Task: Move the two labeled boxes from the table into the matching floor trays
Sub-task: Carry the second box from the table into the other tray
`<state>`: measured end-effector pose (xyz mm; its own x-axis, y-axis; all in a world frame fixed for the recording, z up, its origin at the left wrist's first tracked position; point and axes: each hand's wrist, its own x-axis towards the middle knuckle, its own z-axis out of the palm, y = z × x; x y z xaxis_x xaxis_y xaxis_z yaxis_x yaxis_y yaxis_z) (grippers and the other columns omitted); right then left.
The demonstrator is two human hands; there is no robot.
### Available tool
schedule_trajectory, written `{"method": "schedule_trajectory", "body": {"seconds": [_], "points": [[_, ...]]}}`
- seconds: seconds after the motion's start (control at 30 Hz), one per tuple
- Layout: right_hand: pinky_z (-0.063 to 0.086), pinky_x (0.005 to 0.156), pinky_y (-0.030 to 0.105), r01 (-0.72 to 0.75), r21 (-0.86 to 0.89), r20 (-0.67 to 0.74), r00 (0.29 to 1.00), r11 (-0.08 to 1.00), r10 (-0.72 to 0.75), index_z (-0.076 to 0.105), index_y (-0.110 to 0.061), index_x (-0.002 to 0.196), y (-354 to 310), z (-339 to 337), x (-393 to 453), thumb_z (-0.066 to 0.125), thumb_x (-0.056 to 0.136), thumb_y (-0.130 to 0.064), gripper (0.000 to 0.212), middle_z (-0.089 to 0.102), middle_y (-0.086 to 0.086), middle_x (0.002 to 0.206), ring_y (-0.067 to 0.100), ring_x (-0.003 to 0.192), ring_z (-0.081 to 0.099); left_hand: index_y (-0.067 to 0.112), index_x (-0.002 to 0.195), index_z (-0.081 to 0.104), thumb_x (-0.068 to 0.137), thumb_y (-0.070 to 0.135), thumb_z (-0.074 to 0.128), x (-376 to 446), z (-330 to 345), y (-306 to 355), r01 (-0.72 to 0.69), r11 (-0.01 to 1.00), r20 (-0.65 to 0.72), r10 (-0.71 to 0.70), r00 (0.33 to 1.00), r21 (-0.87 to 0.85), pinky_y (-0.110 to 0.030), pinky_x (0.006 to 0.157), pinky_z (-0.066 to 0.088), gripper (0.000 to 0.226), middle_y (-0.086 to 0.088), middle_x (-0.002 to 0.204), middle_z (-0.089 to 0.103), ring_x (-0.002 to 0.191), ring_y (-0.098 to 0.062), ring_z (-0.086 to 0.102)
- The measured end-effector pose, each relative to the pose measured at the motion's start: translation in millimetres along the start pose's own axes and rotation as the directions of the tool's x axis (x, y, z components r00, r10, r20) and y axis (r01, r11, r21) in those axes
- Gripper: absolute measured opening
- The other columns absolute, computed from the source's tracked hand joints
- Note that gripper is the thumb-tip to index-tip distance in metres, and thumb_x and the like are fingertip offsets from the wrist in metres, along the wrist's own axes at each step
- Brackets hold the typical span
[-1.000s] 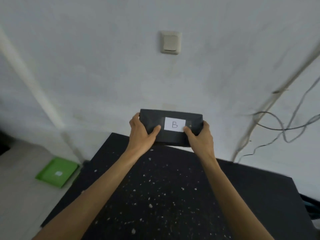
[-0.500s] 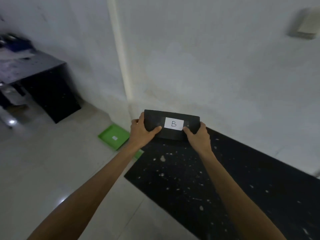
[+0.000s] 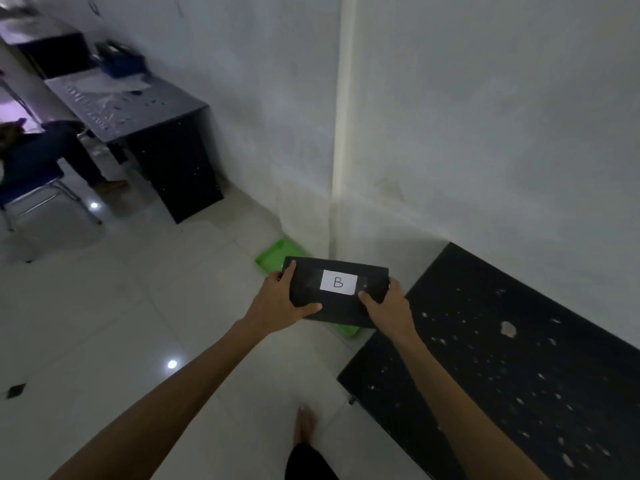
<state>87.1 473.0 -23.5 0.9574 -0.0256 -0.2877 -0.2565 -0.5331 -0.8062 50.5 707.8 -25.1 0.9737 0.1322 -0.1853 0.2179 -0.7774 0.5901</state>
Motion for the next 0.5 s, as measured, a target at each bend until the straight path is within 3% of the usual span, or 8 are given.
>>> {"method": "schedule_trajectory", "body": {"seconds": [0.2,0.5], "points": [[0.040,0.106,0.043,-0.003,-0.088,0.039,0.999,0.996,0.007,0.009,-0.012,0.159,-16,94,69,0.067,0.092,-0.033,0.092,0.044,0.017,0.152,0.034,0.134,0.048,0.026,0.157,0.007,0.063,0.067,0.076,75,-20,-71,0.058,0.997,0.070,-0.062,0.996,0.060,-0.047,0.104,0.042,0.123,-0.016,0.147,0.036,0.134,-0.031,0.038],[0.038,0.109,0.046,-0.058,-0.156,0.169,0.982,0.986,0.084,0.008,-0.019,0.160,-74,189,176,0.064,0.094,-0.036,0.088,0.042,0.020,0.150,0.036,0.136,0.044,0.027,0.158,0.009,0.066,0.060,0.080,208,-70,-155,0.133,0.991,0.221,-0.135,0.966,0.024,-0.048,0.108,0.038,0.121,-0.015,0.152,0.030,0.137,-0.031,0.035]]}}
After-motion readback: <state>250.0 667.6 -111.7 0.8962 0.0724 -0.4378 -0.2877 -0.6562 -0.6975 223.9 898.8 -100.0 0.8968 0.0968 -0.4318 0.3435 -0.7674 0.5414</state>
